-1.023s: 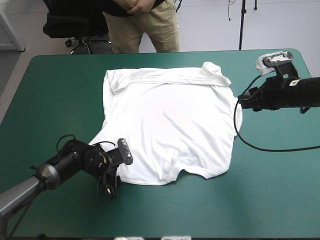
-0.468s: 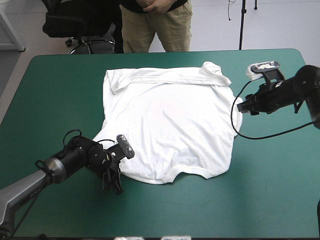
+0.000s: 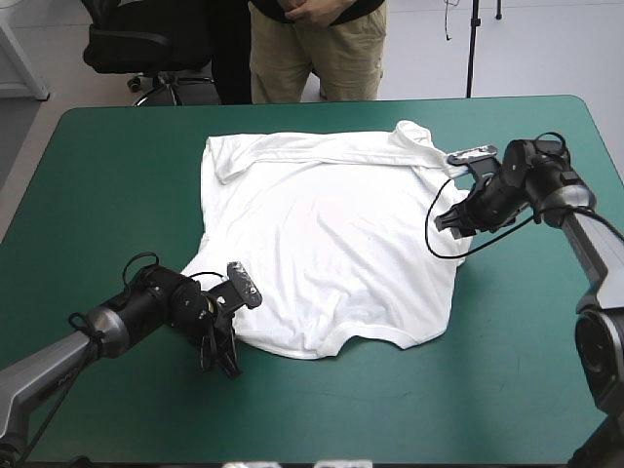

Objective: Fold the cloth

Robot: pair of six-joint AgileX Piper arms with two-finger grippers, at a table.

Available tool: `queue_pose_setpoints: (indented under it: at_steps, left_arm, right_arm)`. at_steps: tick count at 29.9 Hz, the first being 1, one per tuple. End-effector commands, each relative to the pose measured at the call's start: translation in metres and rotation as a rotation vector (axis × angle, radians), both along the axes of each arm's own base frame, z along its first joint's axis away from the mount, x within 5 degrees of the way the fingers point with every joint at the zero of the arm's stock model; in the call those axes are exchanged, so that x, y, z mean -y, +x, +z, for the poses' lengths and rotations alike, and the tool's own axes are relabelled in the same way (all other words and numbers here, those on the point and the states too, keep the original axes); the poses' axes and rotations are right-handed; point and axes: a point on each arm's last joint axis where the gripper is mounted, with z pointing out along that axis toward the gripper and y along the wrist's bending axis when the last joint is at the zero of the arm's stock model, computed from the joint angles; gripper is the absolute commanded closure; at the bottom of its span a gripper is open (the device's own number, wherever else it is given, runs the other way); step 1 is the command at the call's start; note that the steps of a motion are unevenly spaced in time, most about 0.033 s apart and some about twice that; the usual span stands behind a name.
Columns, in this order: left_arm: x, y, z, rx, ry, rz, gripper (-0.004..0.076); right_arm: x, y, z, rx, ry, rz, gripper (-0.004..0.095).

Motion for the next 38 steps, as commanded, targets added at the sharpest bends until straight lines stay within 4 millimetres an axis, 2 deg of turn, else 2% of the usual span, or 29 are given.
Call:
queue_pose_setpoints:
  at_steps: [1,6,9,11,12,16,20,23,28,33,38]
  left_arm:
    - [0.005,0.0,-0.001,-0.015,-0.042,0.036,0.0741]
    - [0.005,0.0,-0.001,-0.016,-0.043,0.044,0.0741]
    - [0.005,0.0,-0.001,-0.013,-0.045,0.047,0.0741]
    - [0.005,0.0,-0.001,-0.009,-0.047,0.047,0.0741]
    - [0.005,0.001,-0.001,-0.005,-0.049,0.048,0.0741]
    - [0.006,0.003,0.0,0.015,-0.06,0.05,0.0741]
    - [0.01,0.009,0.008,0.047,-0.084,0.071,0.0741]
    - [0.013,0.015,0.026,0.103,-0.12,0.071,0.0741]
    - [0.015,0.03,0.073,0.267,-0.189,0.071,0.0741]
    - [0.003,0.04,0.137,0.493,-0.233,0.095,0.0741]
    - [-0.014,0.039,0.217,0.774,-0.291,0.116,0.0741]
  right_arm:
    - [-0.001,0.01,-0.001,0.038,0.011,-0.01,0.0416]
    - [-0.004,0.021,-0.034,-0.055,0.027,-0.023,0.0416]
    - [-0.007,0.021,-0.045,-0.115,0.049,-0.022,0.0427]
    - [-0.008,0.02,-0.045,-0.12,0.057,-0.021,0.0501]
    - [-0.008,0.02,-0.045,-0.117,0.059,-0.015,0.0572]
    - [-0.011,0.018,-0.043,-0.127,0.08,0.044,0.0926]
    - [-0.012,0.015,-0.035,-0.104,0.088,0.056,0.0905]
    - [-0.011,0.01,-0.013,-0.023,0.087,0.056,0.0905]
    - [-0.009,-0.013,0.052,0.186,0.107,0.073,0.0907]
    - [-0.007,-0.047,0.119,0.398,0.123,0.099,0.091]
    - [-0.007,-0.081,0.187,0.65,0.162,0.129,0.091]
